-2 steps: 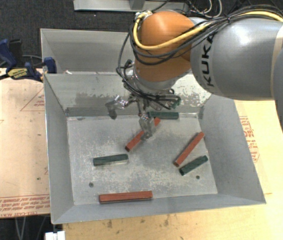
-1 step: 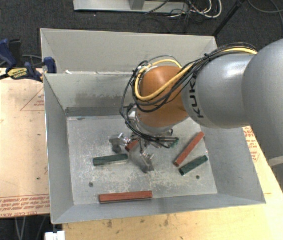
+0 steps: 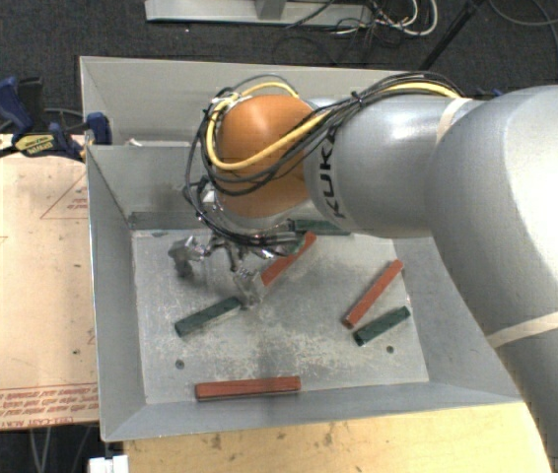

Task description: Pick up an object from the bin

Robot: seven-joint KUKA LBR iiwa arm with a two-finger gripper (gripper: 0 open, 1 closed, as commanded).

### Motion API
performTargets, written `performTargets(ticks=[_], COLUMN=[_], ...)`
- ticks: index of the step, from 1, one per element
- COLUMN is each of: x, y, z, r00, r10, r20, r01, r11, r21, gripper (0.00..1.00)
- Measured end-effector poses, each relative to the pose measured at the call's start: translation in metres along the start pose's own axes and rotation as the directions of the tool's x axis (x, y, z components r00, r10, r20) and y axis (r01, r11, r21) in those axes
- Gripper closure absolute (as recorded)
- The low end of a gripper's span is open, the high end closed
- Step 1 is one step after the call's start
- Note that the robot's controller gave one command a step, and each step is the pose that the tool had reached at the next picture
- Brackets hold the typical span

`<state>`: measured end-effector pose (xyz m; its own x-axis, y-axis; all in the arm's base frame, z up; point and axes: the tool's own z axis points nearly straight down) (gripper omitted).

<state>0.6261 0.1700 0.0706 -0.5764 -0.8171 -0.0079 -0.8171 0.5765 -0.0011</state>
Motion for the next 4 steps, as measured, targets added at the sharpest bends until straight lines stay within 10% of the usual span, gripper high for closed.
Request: performTargets(ticks=[1,2,3,4], x=[0.049,0.072,0.070,0.059], y=[0.093,0.048,0.050,0.043], z=[0.001,0.000,-0.001,-0.155], r00=[0.996,0.999,0.999,0.998], r10=[-0.094,-0.036,-0.040,-0.064], r20=[-0.010,-0.005,-0.004,0.002], r01=[0.094,0.036,0.040,0.064], r11=[0.996,0.999,0.999,0.998], r21=[-0.008,0.000,-0.001,0.006], gripper=[0.00,0.00,1.00,1.00])
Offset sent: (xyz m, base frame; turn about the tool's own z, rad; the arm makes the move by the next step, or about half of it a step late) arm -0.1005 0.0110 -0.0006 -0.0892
